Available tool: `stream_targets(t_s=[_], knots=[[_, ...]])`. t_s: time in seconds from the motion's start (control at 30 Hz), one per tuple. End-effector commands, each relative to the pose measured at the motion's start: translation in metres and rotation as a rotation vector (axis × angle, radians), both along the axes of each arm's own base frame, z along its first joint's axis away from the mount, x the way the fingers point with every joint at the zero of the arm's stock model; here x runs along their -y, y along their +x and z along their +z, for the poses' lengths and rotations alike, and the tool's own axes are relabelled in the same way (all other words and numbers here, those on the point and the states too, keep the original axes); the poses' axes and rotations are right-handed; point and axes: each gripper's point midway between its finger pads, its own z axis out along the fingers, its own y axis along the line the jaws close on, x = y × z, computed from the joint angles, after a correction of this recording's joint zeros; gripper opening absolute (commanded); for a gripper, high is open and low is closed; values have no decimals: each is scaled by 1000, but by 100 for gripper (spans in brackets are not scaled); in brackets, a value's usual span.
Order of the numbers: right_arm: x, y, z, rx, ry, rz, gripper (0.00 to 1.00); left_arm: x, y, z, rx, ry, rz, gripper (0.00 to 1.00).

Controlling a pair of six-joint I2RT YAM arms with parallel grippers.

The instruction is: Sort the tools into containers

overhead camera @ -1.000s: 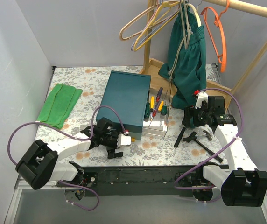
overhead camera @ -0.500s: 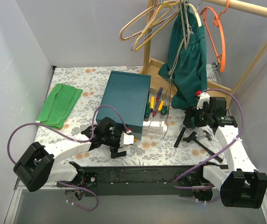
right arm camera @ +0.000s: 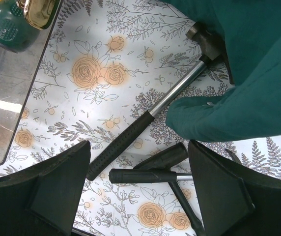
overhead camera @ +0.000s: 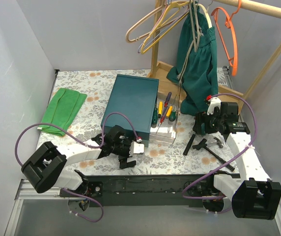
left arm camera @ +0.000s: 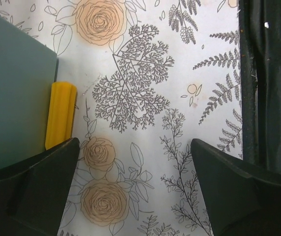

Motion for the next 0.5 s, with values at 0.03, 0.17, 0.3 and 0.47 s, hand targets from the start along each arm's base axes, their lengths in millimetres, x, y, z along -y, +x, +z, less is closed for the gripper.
stream_targets(t_s=[0.03,0.17,0.3,0.47], knots=[[0,4,5,38,7,4,88,-32,27,-28,37,175,134,98],[-1,4,5,40,9,4,88,-24,2,-13,-50,122,44,98],[-1,5,4,40,14,6,88,-27,21,11,85,69,125,98],[-3,6,3,34,22,8,88,-47,56,24,301,77,284,98]])
